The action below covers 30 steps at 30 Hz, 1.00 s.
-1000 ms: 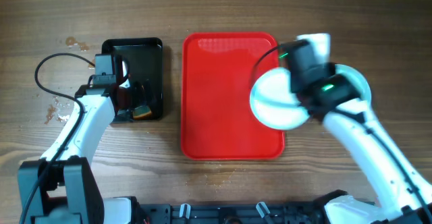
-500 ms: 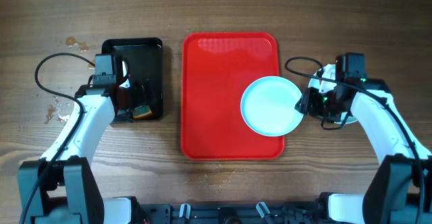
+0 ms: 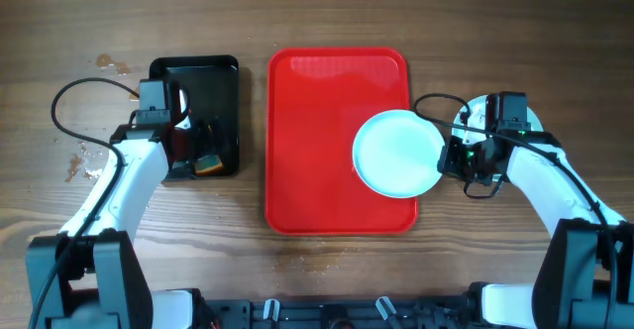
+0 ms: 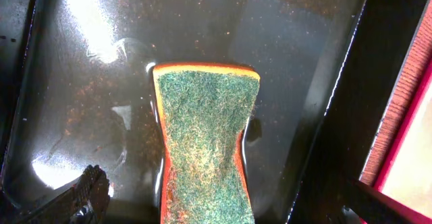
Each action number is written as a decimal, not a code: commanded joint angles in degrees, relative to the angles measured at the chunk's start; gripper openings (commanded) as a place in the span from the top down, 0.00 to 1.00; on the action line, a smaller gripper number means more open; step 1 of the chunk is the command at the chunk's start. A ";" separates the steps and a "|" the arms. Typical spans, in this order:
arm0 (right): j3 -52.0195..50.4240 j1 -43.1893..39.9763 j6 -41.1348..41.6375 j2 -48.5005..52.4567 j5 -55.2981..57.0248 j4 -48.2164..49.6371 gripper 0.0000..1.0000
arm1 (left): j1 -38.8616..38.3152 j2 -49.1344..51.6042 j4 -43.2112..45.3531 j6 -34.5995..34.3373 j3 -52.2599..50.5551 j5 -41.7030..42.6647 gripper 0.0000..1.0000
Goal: Clean dirty plates on tray and stack at the side
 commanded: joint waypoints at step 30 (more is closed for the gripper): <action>4.57 56.98 -19.37 -12.11 86.68 21.88 0.96 | 0.20 -0.39 0.17 0.70 -0.15 0.87 0.00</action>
